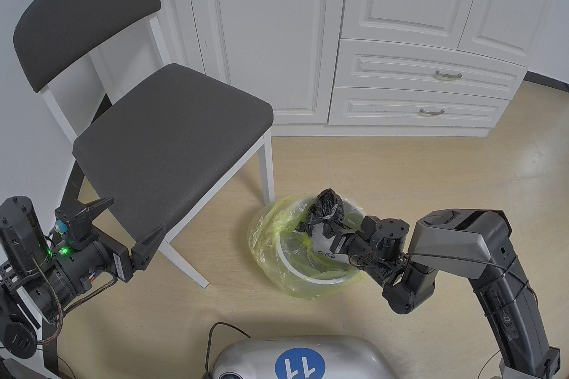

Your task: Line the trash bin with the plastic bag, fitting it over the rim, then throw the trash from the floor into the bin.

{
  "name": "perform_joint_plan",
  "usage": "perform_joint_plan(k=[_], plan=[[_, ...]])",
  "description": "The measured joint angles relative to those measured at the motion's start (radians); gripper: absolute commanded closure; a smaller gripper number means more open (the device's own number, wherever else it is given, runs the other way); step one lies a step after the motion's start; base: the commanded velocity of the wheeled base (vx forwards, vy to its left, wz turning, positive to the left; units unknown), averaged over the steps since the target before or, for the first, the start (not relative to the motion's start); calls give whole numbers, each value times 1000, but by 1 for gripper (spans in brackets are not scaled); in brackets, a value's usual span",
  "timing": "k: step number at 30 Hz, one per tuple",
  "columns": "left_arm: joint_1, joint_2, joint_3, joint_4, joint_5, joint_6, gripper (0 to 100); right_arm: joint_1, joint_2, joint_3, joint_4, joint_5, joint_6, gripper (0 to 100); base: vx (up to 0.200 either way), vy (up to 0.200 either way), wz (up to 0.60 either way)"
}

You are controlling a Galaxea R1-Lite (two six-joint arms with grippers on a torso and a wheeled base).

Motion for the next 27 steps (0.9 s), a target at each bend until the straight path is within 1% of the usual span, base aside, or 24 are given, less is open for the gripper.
perform_joint_plan(k=[6, 13, 27], plan=[[0, -4, 2, 0, 1, 11, 0, -5, 1, 29, 0, 11, -11, 100, 0, 0, 0], [-1, -7, 13, 0, 1, 39, 0, -14, -39, 114, 0, 60, -14, 100, 0, 0, 0], [-4, -1, 17, -14, 1, 42, 0, -18, -46, 73, -1, 54, -2, 100, 0, 0, 0]])
